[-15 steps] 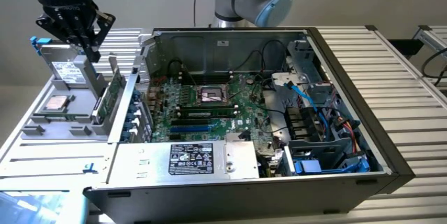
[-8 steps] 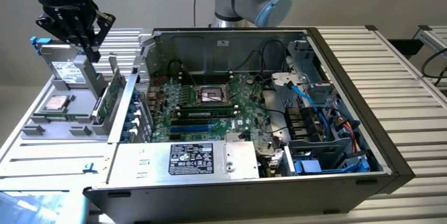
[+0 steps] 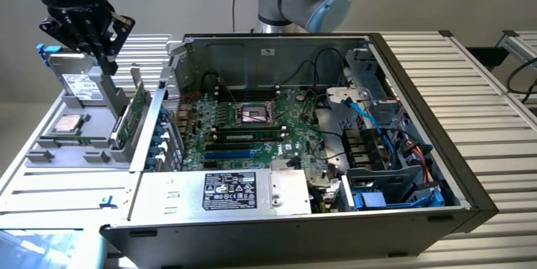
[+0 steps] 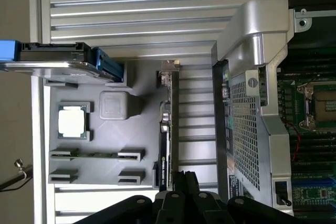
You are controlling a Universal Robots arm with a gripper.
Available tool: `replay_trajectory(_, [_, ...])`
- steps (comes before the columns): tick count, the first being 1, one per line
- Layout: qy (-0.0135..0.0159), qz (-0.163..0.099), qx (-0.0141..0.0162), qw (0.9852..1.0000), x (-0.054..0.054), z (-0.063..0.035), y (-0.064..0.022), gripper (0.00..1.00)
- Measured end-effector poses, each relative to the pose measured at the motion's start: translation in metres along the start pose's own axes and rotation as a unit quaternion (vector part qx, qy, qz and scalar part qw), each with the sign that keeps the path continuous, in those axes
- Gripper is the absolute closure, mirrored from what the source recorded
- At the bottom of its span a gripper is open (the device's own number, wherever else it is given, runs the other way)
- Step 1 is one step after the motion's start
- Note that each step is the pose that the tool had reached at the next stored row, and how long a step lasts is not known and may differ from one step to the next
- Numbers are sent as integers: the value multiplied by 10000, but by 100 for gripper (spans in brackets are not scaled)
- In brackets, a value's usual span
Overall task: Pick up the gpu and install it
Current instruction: 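Reach for the gpu, then pick up the gpu and move the gpu toward the slot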
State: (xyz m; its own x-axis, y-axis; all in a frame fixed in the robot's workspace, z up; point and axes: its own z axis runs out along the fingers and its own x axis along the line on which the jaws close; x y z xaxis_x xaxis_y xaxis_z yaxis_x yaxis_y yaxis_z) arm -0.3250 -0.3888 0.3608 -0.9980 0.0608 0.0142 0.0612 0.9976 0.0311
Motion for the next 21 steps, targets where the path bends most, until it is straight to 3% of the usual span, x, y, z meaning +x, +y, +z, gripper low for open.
replay_trajectory(6, [-14, 0, -1, 10000, 112, 3, -4, 88])
replay_trajectory(21, [-15, 0, -1, 10000, 113, 3, -4, 87])
